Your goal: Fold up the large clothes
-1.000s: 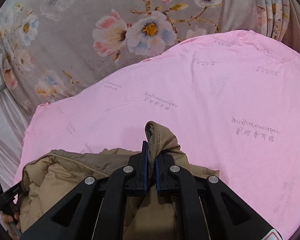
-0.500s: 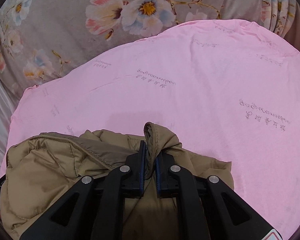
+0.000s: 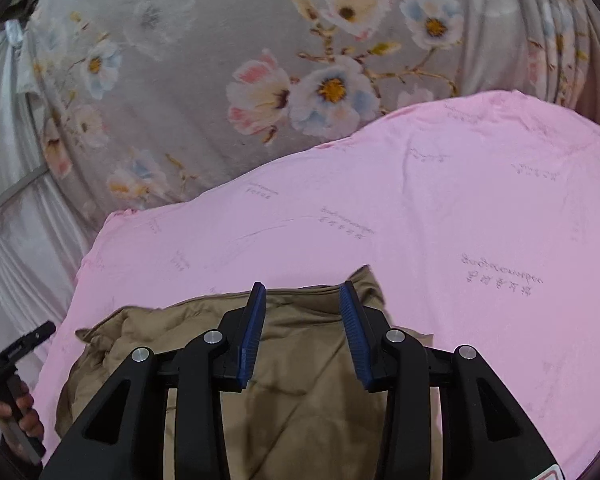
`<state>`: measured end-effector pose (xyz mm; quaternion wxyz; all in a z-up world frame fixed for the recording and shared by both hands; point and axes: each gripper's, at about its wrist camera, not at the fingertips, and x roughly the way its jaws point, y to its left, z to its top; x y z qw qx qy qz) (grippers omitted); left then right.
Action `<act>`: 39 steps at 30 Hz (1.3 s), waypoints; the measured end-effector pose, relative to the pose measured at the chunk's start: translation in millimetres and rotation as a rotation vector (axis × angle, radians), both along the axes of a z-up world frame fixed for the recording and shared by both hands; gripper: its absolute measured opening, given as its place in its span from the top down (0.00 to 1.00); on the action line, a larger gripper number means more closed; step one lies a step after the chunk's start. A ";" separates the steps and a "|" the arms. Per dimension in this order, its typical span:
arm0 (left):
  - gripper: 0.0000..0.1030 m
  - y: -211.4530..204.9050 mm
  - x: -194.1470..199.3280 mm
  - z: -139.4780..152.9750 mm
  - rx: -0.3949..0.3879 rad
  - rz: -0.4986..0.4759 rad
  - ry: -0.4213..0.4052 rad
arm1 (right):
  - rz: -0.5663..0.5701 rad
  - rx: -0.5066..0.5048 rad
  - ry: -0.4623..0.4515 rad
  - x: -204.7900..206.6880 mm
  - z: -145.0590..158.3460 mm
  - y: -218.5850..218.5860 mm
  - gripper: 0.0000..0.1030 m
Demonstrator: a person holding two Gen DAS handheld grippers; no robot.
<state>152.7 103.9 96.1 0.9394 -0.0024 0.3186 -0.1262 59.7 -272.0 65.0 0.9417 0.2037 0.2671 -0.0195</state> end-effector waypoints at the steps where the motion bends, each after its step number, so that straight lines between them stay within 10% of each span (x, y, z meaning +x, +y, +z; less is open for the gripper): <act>1: 0.38 -14.9 -2.5 -0.5 0.026 -0.040 0.018 | 0.039 -0.029 0.015 4.9 3.2 15.2 0.70; 8: 0.52 -92.6 24.3 -54.5 0.176 -0.137 0.138 | 0.225 -0.209 0.149 66.3 -15.5 103.2 0.91; 20: 0.52 -95.7 95.5 -81.4 0.180 -0.064 0.202 | 0.099 -0.058 0.270 117.2 -69.2 32.8 1.00; 39: 0.51 -104.8 111.4 -104.3 0.171 -0.033 0.166 | 0.093 -0.047 0.264 125.6 -90.5 43.9 1.00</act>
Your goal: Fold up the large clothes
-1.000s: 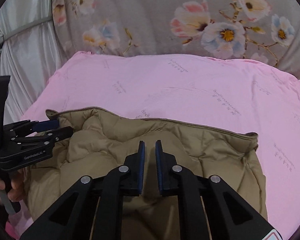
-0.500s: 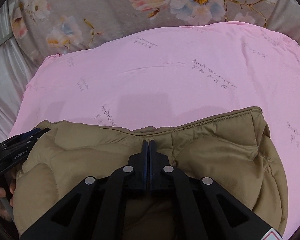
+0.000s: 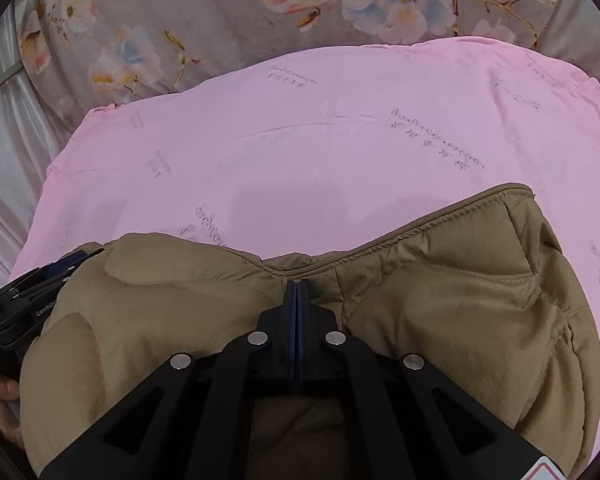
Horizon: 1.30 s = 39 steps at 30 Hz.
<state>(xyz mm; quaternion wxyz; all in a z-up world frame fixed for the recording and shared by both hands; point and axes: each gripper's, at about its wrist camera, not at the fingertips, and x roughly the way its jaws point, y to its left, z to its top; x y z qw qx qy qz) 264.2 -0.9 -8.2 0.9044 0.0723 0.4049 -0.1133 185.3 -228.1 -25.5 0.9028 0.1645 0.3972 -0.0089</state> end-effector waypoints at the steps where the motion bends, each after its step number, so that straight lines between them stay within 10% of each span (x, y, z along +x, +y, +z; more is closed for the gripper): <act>1: 0.51 -0.6 0.2 -0.7 0.003 0.001 -0.001 | -0.001 0.001 -0.001 0.2 -0.3 0.3 1.00; 11: 0.49 -1.0 -1.6 0.7 0.024 0.017 -0.011 | -0.020 0.029 -0.024 -3.6 4.3 -5.4 1.00; 20: 0.51 -5.7 -84.5 67.7 -0.080 -0.009 -0.062 | -0.017 -0.003 -0.174 -72.9 63.1 28.1 0.89; 39: 0.47 -36.4 -108.1 7.9 -0.012 0.032 -0.080 | 0.004 -0.141 -0.113 -83.0 11.6 72.1 0.89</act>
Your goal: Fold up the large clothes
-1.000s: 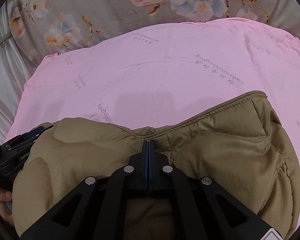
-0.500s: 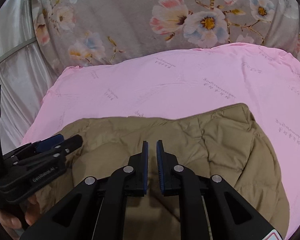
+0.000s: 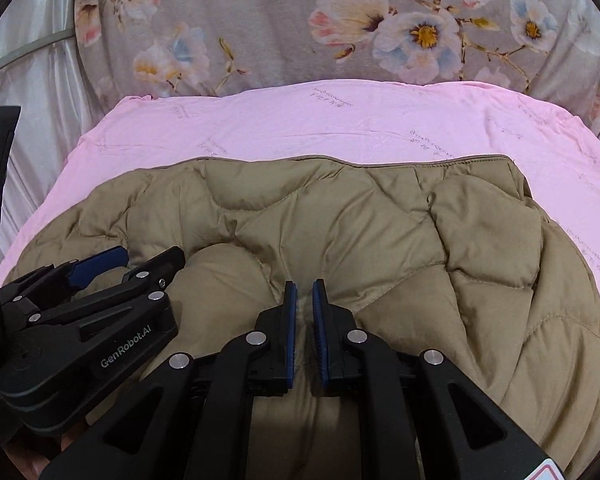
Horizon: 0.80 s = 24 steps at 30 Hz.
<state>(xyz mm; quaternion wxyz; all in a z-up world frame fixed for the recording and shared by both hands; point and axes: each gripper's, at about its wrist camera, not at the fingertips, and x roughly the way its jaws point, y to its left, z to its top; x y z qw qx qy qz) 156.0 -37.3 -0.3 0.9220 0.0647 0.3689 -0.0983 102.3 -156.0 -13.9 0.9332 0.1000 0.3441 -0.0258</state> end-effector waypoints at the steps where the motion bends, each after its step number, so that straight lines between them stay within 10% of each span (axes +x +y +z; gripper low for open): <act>1: 0.47 -0.6 0.0 -0.9 0.002 0.000 -0.002 | -0.001 -0.005 0.001 -0.3 -0.3 0.8 0.89; 24: 0.46 -4.7 -2.7 -5.3 0.032 0.013 -0.025 | 0.007 0.034 -0.001 -0.2 -3.8 -4.2 0.89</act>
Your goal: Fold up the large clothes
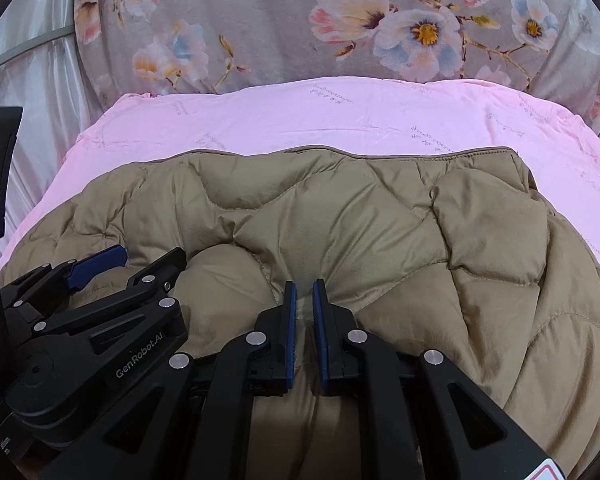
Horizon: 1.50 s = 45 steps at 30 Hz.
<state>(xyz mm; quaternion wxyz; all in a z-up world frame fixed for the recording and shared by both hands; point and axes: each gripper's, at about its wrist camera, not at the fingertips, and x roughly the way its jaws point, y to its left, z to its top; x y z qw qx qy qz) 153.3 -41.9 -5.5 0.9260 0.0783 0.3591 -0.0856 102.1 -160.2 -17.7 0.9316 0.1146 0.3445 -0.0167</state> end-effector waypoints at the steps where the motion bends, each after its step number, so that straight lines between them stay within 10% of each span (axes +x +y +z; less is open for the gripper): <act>1: 0.45 1.8 -0.1 1.0 -0.010 -0.002 0.001 | -0.001 0.011 -0.004 -1.2 0.4 -1.6 0.89; 14: 0.37 38.8 -97.2 10.7 -0.071 -0.033 -0.031 | 0.076 0.006 -0.039 -91.5 11.7 40.8 0.86; 35: 0.36 34.8 -93.3 -5.9 -0.024 -0.016 -0.006 | 0.071 0.070 0.013 -83.2 -5.6 33.1 0.87; 45: 0.24 142.5 -129.3 32.5 -0.297 0.102 -0.002 | 0.106 0.094 -0.023 -99.1 21.1 53.3 0.84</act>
